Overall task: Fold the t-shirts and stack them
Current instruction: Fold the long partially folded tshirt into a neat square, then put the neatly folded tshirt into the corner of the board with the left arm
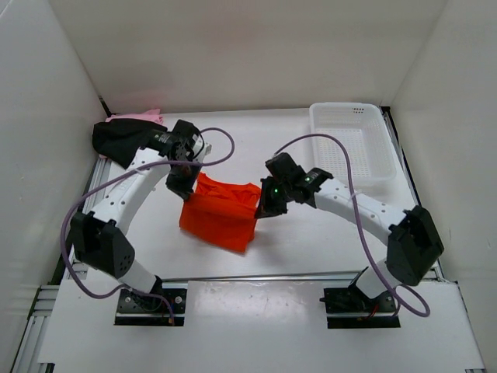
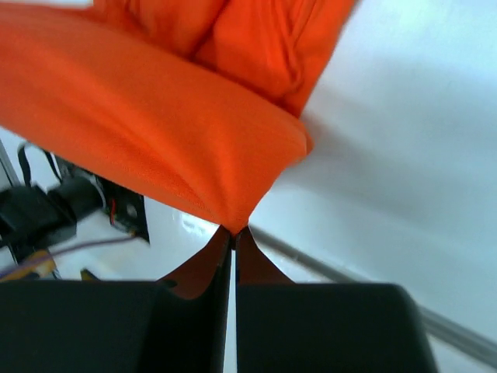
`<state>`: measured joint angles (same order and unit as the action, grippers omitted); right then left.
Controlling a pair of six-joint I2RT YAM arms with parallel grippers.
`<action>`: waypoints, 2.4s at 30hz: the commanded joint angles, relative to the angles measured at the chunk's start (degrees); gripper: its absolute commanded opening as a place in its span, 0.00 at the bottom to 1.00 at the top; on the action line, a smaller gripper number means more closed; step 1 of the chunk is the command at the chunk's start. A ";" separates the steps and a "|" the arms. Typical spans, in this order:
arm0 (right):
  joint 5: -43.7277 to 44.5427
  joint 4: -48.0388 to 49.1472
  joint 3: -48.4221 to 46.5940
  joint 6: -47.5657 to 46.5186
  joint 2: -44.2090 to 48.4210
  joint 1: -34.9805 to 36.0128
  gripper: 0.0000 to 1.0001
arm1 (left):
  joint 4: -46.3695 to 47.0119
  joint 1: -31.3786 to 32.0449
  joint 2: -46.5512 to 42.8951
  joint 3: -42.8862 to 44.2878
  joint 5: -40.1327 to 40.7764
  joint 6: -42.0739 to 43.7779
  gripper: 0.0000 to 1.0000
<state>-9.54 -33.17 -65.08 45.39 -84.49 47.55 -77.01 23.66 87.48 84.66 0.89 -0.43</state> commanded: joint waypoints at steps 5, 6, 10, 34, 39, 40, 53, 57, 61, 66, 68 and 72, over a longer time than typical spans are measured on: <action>-4.25 1.18 -8.22 -4.34 -9.02 -7.38 0.00 | 5.64 -5.20 5.49 7.26 2.02 0.43 0.11; -4.26 1.18 -8.74 -4.34 -9.98 -7.91 0.00 | 6.17 -5.20 6.29 7.88 2.02 0.43 0.11; -4.79 1.18 -11.29 -3.29 -14.90 -10.45 0.00 | 9.07 -6.26 10.24 8.94 -0.18 0.43 0.11; 12.72 2.31 -23.51 0.30 -23.52 -1.23 0.11 | 19.62 -12.51 14.83 8.52 -12.05 0.43 0.60; 9.80 2.85 -24.30 4.26 -31.25 -2.72 0.01 | 20.93 -11.36 19.29 3.41 -12.66 0.43 0.61; 9.80 2.85 -24.83 5.14 -32.13 -3.42 0.00 | 21.72 -11.36 20.17 2.88 -12.66 0.43 0.63; 8.05 -5.50 -40.14 -2.40 -38.83 -9.84 0.15 | 23.39 -17.51 17.12 4.73 -14.85 0.43 0.92; 10.85 -5.50 -33.46 -2.41 -32.42 -8.62 0.46 | 24.28 -17.51 12.89 -1.33 -18.80 0.43 1.00; 9.81 -5.50 -26.51 -0.92 -28.80 -7.91 0.54 | 24.28 -17.51 15.25 -5.47 -21.00 0.43 1.00; 7.17 -4.45 -21.85 0.22 -30.11 -7.38 0.54 | 23.75 -17.51 21.93 -6.79 -22.33 0.43 1.00; 6.64 -4.45 -21.84 0.23 -31.17 -6.86 0.54 | 23.06 -17.51 24.91 -6.79 -23.55 0.43 1.00; 6.11 -2.43 -20.97 2.07 -32.49 -6.86 0.53 | 23.05 -16.11 26.86 -6.79 -27.95 0.43 0.98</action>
<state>-2.11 -37.15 -86.72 45.82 -116.14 40.27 -55.31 6.09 113.51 78.48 -22.35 -0.75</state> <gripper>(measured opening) 0.537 0.985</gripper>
